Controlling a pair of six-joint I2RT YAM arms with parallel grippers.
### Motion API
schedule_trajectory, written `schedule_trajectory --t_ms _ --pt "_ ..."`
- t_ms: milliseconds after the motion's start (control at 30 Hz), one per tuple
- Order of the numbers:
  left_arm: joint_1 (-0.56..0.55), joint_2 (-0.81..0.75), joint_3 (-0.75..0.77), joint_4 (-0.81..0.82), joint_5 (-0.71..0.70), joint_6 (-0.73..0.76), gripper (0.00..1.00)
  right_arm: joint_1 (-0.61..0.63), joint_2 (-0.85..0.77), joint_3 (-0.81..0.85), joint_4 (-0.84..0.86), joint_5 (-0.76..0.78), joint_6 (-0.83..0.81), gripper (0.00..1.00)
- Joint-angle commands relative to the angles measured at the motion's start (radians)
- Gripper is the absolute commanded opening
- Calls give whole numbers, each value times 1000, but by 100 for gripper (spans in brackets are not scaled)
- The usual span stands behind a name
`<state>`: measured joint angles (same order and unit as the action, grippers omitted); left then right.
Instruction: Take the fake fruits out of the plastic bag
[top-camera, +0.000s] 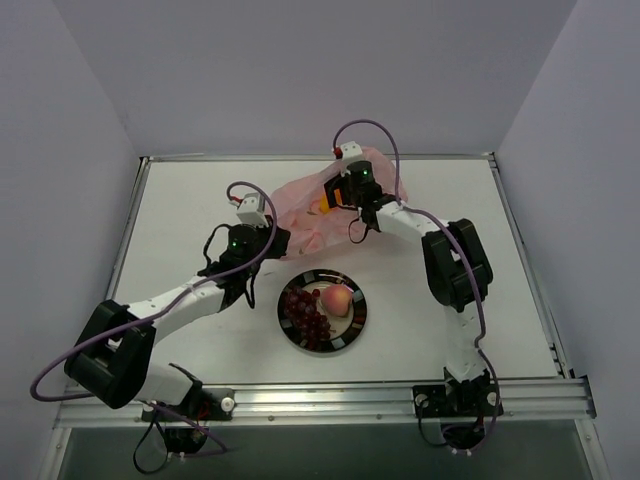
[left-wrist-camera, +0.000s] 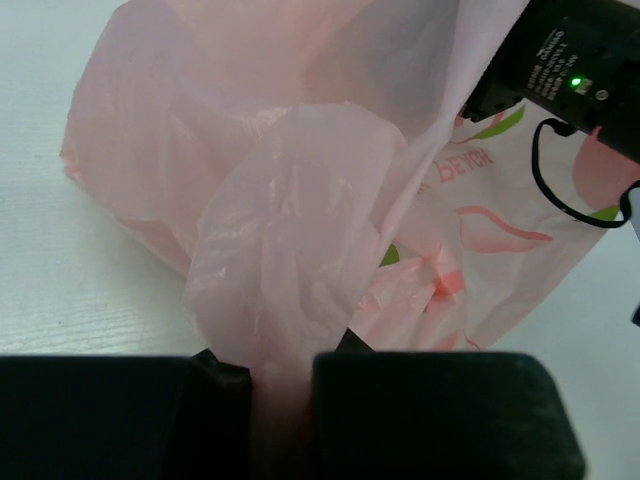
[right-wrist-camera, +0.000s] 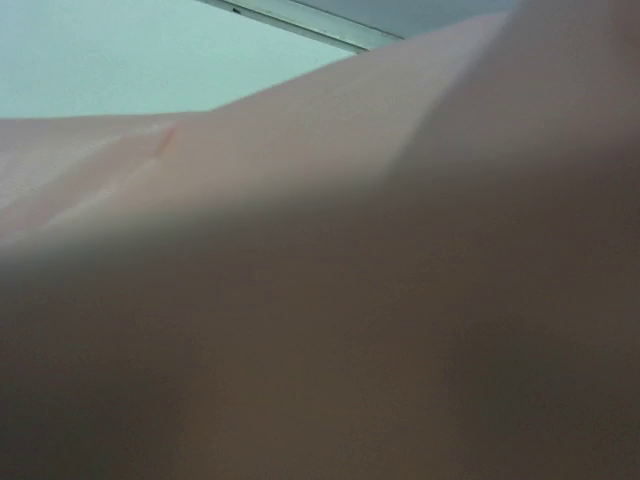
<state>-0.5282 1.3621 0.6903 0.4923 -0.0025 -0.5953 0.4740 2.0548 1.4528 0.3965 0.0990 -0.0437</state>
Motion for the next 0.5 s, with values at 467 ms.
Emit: schedule_trajectory --t_ms 467 --pt "-9 146 12 55 26 -35 2 -2 315 205 316 -160 396 100"
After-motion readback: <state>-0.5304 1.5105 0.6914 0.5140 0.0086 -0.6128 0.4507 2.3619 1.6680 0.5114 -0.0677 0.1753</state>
